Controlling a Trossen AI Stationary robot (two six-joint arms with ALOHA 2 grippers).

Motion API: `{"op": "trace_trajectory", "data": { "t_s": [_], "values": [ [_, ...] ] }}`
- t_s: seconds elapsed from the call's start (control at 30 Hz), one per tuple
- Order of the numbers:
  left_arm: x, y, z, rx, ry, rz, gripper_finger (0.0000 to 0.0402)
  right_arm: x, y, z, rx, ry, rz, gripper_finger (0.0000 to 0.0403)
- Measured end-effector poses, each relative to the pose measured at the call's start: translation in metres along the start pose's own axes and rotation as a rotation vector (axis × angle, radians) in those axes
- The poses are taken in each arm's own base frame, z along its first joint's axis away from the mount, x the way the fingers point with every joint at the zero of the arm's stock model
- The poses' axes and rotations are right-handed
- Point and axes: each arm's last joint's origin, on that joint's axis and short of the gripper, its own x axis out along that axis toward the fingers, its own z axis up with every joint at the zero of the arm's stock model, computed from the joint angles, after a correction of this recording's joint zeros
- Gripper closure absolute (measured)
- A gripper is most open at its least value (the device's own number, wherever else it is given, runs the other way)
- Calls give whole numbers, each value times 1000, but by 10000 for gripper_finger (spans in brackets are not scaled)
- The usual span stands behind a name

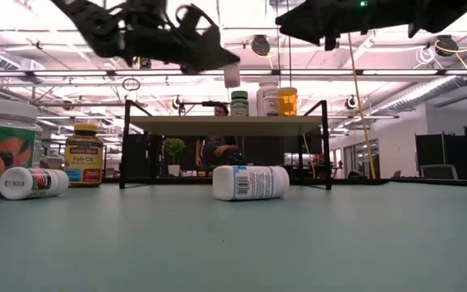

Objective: Pick and place medicine bottles onto shelf by color
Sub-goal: Put the transparent pill bottle on the shelf

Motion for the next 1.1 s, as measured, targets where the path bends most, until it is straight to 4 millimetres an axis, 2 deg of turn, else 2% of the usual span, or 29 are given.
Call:
{"op": "trace_trajectory", "data": {
  "t_s": [0.17, 0.33, 0.57, 0.97, 1.1],
  "values": [
    [35, 22, -2, -29, 94, 49, 254, 0, 0, -6, -32, 59, 4, 229],
    [49, 34, -16, -84, 134, 85, 253, -1, -2, -10, -71, 105, -46, 229],
    [55, 42, -32, -113, 162, 112, 253, 0, -5, -10, -74, 104, -51, 229],
    [54, 42, -34, -140, 191, 109, 250, 0, -5, -9, -40, 92, -52, 229],
    [54, 42, -34, -164, 187, 111, 225, 0, -5, -9, -41, 92, -52, 229]
  ]
}}
